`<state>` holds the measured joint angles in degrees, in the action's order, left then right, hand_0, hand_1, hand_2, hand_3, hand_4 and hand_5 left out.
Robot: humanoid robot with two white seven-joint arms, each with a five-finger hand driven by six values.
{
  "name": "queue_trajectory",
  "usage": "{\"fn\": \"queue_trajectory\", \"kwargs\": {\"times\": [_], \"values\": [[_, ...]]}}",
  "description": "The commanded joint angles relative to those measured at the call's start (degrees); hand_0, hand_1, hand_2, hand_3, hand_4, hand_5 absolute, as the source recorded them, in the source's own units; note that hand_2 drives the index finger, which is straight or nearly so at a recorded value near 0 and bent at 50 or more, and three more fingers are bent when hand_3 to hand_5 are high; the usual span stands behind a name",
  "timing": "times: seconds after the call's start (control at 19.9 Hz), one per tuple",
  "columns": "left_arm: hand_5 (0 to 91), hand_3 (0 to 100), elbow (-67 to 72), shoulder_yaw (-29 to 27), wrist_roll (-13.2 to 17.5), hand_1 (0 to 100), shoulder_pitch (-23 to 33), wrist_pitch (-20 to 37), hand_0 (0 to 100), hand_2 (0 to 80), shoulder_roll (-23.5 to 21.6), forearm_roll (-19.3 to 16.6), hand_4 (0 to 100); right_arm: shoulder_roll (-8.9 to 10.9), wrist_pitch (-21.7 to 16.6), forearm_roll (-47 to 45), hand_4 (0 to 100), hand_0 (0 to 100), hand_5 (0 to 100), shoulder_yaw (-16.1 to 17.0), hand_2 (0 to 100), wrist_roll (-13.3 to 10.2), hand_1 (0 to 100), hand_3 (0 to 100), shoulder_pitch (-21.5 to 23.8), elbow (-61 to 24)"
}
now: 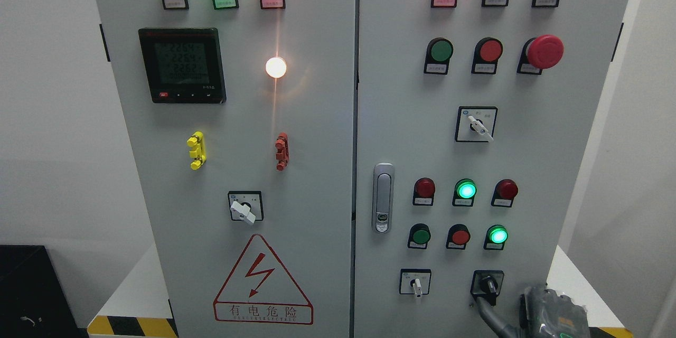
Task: Flip black knob to close circuit
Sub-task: 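Grip the black knob with the right hand and twist it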
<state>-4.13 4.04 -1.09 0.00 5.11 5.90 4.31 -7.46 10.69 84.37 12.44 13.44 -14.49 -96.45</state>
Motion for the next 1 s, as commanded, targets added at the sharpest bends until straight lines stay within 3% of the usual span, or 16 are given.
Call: {"fn": "queue_trajectory", "kwargs": {"times": [0.0,0.95], "values": [[0.0,0,0.0,0.0,0.0,56,0.4,0.0,12,0.0,0.0,0.0,0,-0.10,0.1,-0.3,96,0,94,1.0,94,-0.1,0,100,0.0,-0.1],[0.0,0,0.0,0.0,0.0,56,0.4,0.0,12,0.0,0.0,0.0,0,-0.10,0.2,-0.7,96,0,94,2.5,94,-0.3,0,100,-0.7,-0.5]]}}
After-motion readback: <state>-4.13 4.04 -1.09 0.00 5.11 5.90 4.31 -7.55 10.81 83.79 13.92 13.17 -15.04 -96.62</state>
